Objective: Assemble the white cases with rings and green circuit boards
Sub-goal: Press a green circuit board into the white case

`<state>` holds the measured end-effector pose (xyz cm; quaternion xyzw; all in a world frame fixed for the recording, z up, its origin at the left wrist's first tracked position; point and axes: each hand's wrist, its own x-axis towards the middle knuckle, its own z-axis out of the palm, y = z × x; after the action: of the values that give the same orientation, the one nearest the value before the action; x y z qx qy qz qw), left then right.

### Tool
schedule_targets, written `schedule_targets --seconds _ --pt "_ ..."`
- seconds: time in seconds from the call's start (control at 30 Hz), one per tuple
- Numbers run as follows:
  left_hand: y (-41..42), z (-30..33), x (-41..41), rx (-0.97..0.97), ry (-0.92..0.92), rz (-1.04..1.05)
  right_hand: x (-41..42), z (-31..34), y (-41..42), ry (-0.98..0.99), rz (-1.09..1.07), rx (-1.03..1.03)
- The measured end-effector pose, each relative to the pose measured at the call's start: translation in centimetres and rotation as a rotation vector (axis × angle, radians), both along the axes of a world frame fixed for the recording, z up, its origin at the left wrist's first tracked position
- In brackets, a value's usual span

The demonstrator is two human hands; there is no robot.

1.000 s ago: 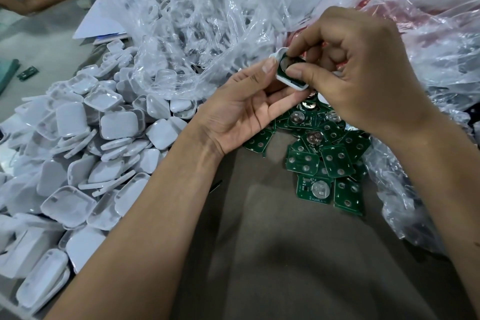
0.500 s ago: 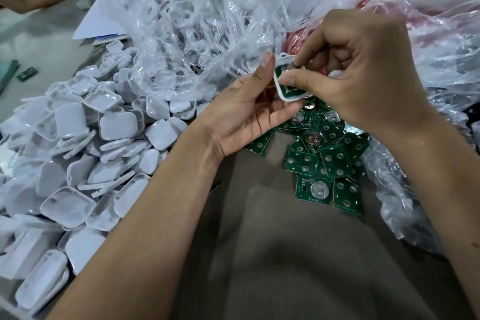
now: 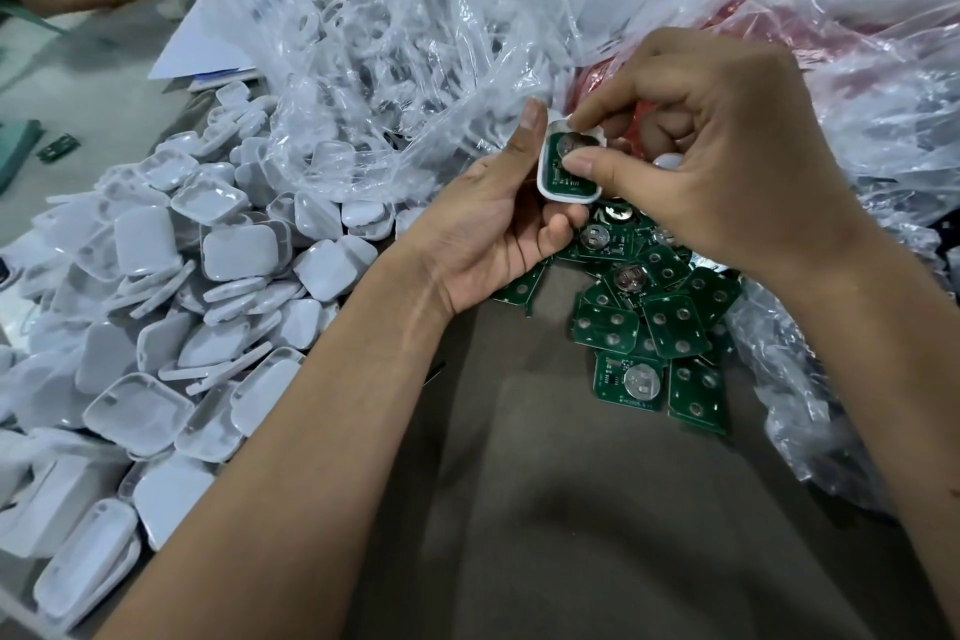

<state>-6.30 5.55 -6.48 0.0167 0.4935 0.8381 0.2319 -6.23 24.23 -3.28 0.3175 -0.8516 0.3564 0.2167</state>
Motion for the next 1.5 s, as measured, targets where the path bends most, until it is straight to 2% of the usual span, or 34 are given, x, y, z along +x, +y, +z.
schedule_targets --seconds 0.47,0.8,1.13,1.5 --pt "-0.2 -0.2 0.0 0.032 0.013 0.000 -0.3 -0.6 -0.2 -0.066 -0.011 -0.057" --pt "-0.4 -0.3 -0.3 0.055 -0.002 -0.003 -0.1 -0.4 -0.2 -0.011 -0.033 -0.030" --pt "-0.5 -0.3 -0.4 0.057 -0.023 0.052 -0.1 -1.2 -0.8 -0.033 -0.091 -0.208" --pt "-0.3 -0.1 -0.5 0.116 -0.011 0.070 -0.1 -1.2 -1.2 -0.041 -0.143 -0.234"
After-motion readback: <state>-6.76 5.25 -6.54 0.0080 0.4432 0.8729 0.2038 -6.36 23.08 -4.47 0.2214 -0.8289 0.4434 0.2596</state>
